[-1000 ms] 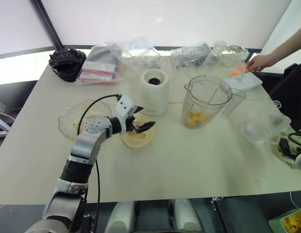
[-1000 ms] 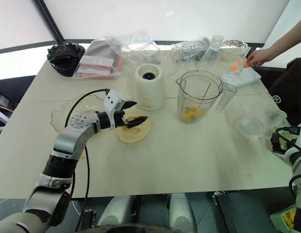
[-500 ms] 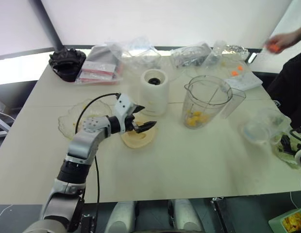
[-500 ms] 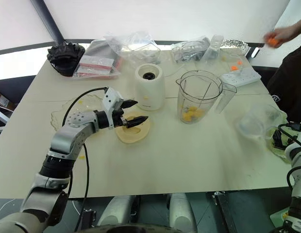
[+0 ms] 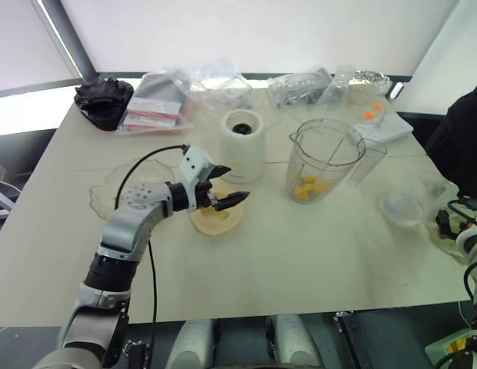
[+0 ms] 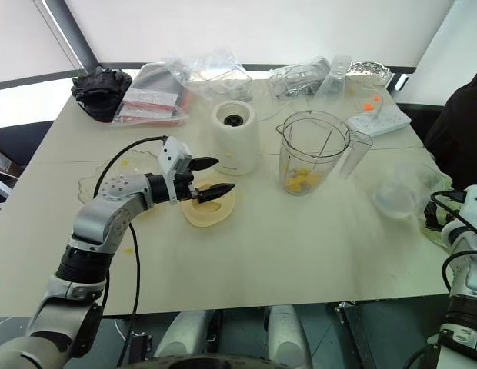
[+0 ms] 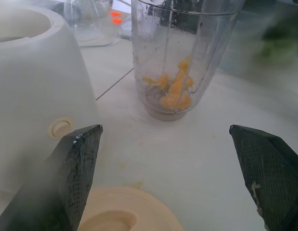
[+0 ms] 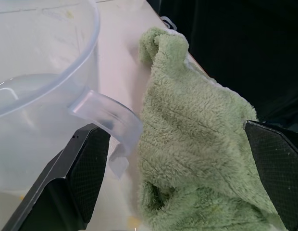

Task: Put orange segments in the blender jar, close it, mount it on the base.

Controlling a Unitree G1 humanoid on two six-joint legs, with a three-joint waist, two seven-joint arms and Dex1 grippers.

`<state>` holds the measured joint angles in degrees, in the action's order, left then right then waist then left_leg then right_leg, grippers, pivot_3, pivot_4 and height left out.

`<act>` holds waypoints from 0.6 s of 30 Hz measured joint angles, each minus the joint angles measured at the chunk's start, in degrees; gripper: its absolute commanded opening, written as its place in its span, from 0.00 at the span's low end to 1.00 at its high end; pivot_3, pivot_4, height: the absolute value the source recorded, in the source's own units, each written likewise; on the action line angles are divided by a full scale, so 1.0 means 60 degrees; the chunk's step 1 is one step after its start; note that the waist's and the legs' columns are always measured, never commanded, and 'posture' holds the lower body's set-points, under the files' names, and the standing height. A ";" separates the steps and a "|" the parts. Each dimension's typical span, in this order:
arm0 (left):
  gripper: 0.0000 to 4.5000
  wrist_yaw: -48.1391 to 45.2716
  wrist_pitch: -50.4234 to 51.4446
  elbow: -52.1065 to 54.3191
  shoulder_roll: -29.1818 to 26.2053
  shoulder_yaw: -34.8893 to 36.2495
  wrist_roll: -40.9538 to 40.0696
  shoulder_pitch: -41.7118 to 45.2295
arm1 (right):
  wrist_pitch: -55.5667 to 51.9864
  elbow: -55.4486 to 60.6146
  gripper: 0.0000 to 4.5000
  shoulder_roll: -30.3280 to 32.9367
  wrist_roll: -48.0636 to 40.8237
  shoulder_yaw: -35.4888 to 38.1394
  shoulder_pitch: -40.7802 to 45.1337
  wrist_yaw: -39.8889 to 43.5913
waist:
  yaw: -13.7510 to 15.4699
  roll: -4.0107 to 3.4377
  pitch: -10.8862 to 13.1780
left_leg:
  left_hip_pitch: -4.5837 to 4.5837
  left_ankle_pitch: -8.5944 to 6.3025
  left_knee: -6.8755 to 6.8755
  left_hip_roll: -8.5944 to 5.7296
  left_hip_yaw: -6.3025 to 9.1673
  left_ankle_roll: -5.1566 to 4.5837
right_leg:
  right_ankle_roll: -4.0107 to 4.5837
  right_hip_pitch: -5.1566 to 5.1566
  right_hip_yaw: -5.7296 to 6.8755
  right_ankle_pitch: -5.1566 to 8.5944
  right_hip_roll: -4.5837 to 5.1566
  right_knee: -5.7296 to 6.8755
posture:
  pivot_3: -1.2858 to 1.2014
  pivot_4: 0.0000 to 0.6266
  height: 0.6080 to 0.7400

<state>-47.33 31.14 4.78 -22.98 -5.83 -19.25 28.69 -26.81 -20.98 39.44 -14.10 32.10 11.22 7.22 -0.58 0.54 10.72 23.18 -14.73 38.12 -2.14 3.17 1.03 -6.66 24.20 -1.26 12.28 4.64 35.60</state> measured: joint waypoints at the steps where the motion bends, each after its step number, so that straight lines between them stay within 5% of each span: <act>1: 0.98 0.0012 0.0000 0.0002 -0.0012 0.0001 0.0000 0.0000 | 0.0090 -0.0091 1.00 0.0000 0.0040 -0.0012 0.0038 -0.0024 | -0.0011 0.0000 0.0000 | 0.0000 0.0000 0.0000 0.0000 0.0000 0.0000 | 0.0000 0.0000 0.0000 0.0000 0.0000 0.0000 | 0.52 0.24 1.00; 18: 0.98 0.0229 -0.0044 0.0005 -0.0067 -0.0019 0.0013 -0.0011 | 0.1039 -0.1159 1.00 0.0000 0.0345 -0.0042 0.0670 -0.0389 | -0.0035 -0.0002 0.0001 | -0.0001 0.0000 -0.0002 0.0000 0.0000 0.0000 | -0.0001 0.0000 -0.0001 0.0000 0.0000 -0.0002 | 0.52 0.24 1.00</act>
<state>-45.96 30.88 4.80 -23.38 -5.95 -19.18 28.63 -20.58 -27.93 39.44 -12.03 31.84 15.24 4.89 -0.79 0.53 10.73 23.17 -14.73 38.11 -2.14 3.17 1.03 -6.67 24.20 -1.26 12.27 4.64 35.59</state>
